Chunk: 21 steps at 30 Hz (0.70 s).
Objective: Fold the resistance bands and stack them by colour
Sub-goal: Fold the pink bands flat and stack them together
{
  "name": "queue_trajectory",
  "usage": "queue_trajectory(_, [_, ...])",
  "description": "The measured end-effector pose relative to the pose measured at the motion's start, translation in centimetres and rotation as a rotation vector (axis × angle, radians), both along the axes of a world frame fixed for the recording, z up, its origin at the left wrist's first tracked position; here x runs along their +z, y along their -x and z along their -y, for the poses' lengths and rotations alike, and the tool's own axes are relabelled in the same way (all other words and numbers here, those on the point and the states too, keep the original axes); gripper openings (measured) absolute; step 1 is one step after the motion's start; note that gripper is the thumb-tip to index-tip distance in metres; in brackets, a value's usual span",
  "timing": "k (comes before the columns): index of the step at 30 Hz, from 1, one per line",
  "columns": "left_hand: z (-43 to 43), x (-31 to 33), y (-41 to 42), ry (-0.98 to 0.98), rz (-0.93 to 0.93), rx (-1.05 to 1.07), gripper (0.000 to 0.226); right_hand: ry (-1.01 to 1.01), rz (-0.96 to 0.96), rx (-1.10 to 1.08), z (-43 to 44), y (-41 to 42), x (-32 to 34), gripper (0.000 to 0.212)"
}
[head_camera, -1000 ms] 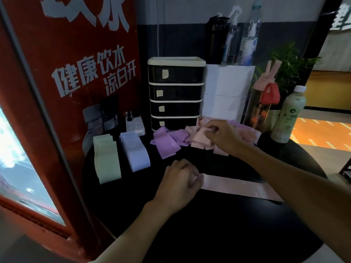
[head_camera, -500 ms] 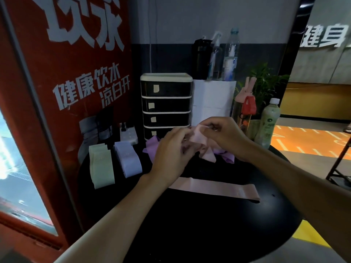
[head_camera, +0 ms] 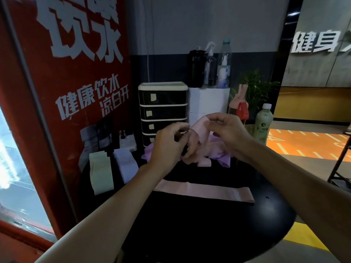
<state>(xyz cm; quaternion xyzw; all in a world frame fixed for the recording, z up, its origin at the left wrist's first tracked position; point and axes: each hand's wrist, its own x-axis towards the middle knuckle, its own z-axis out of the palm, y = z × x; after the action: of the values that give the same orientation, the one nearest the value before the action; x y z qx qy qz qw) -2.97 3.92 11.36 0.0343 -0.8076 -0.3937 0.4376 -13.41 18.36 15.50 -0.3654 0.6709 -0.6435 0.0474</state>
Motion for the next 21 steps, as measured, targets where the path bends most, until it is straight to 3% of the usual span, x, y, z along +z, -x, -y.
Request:
queue_trajectory(5, [-0.2,0.8,0.2,-0.127,0.017,-0.059,0.017,0.034,0.064,0.076,-0.2,0.0,0.4,0.018])
queue_trajectory(13, [-0.3,2.5,0.3,-0.059,-0.076,-0.054,0.015,0.043,0.116,0.062,-0.7,0.3,0.7,0.016])
queue_trajectory(18, [-0.4,3.1,-0.2,0.002,-0.075,-0.085,0.015,0.064,0.289,0.138,-0.8,0.0,0.5,0.004])
queue_trajectory(21, [-0.4,3.5,-0.5,0.048,-0.056,-0.117,0.014,-0.069,0.162,0.117,-1.1,-0.4,-0.1,0.020])
